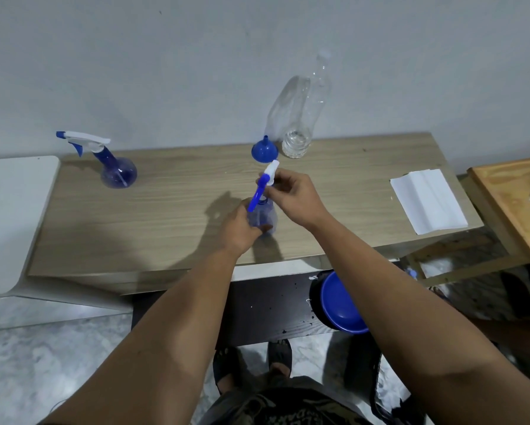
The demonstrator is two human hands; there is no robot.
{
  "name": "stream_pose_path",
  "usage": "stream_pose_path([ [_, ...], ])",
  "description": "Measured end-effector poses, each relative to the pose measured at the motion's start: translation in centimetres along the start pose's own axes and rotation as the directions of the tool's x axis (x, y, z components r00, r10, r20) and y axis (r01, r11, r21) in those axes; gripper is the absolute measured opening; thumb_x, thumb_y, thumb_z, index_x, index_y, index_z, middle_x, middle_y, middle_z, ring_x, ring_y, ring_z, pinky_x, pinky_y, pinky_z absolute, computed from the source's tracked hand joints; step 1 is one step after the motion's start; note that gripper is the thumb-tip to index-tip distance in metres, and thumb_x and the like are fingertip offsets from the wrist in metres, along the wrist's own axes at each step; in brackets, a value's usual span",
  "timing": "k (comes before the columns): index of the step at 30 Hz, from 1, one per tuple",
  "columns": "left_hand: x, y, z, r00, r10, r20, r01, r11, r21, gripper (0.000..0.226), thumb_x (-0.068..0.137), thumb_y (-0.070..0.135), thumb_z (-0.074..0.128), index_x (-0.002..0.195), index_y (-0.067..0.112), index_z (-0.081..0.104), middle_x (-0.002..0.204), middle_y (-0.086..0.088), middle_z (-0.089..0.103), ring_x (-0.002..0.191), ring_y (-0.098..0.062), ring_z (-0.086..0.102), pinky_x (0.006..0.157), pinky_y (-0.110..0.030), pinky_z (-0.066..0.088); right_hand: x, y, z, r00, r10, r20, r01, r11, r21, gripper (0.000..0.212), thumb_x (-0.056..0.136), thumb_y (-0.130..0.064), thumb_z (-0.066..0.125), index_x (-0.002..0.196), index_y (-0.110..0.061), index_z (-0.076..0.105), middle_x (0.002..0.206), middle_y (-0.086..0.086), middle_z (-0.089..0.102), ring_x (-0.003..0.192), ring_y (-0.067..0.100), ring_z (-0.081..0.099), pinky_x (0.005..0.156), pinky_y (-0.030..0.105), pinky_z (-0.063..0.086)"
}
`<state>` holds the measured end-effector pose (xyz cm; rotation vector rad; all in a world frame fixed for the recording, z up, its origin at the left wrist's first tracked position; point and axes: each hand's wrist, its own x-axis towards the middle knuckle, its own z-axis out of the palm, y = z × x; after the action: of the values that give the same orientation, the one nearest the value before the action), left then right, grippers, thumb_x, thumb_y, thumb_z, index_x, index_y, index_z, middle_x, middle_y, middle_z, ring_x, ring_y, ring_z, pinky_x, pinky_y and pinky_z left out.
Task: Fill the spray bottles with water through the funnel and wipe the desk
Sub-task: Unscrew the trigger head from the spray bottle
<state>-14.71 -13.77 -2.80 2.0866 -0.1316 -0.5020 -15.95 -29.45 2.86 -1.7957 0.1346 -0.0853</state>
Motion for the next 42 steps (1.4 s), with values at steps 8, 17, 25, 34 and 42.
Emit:
stream_pose_path([
  [8,-0.3,0.4,-0.2,1.0,-0.024,-0.007,0.024,0.999,0.047,0.052,0.079,0.024,0.083,0.124,0.02,0.057,0.101,0.007,0.067,0.089,-0.014,0.064,0.058,-0.004,0.037,2.2,-5.9,-2.3,0.945,-0.122,-0.303,0.167,0.977,0.128,0.007,0.093,-0.007,0.067,0.096,-0.009,0.073,0.085,0.024,0.069,0.073,0.02,0.059,0.07,0.05,0.054],
  [17,-0.5,0.5,-0.3,0.999,-0.024,-0.021,0.026,0.998,0.064,0.057,0.08,0.025,0.082,0.13,0.026,0.054,0.106,0.008,0.065,0.093,-0.014,0.062,0.06,-0.002,0.037,2.1,-1.0,-5.9,0.777,0.191,-0.599,0.026,0.942,0.334,0.016,0.097,-0.019,0.065,0.082,-0.014,0.063,0.086,0.009,0.066,0.067,0.017,0.069,0.065,0.03,0.046],
  [25,-0.6,0.7,-0.3,1.0,-0.016,-0.007,0.016,1.0,0.025,0.059,0.079,0.023,0.082,0.131,0.027,0.055,0.108,0.009,0.068,0.092,-0.009,0.064,0.065,-0.007,0.038,1.7,4.6,-6.9,0.865,0.195,-0.463,-0.283,0.951,-0.126,0.042,0.089,-0.04,0.069,0.068,-0.008,0.052,0.058,0.002,0.05,0.064,0.021,0.046,0.065,0.034,0.039],
  [34,-0.8,0.9,-0.6,1.0,0.001,-0.008,0.0,0.998,0.06,0.056,0.083,0.021,0.081,0.132,0.025,0.054,0.107,0.01,0.064,0.091,-0.007,0.062,0.062,0.005,0.036,-1.8,10.1,-5.3,0.806,0.55,-0.217,-0.531,0.511,-0.676,0.034,0.101,-0.036,0.056,0.123,-0.014,0.069,0.115,0.011,0.073,0.089,0.029,0.062,0.075,0.033,0.046],
  [42,-0.8,1.0,-0.7,1.0,0.021,0.006,-0.022,0.996,0.084,0.056,0.085,0.023,0.08,0.135,0.024,0.054,0.109,0.011,0.062,0.077,0.012,0.05,0.062,0.007,0.033,-3.3,9.3,-4.7,0.809,0.517,-0.28,-0.526,0.425,-0.736,0.048,0.094,-0.043,0.058,0.134,-0.016,0.063,0.133,0.01,0.053,0.126,0.034,0.05,0.1,0.047,0.05],
])
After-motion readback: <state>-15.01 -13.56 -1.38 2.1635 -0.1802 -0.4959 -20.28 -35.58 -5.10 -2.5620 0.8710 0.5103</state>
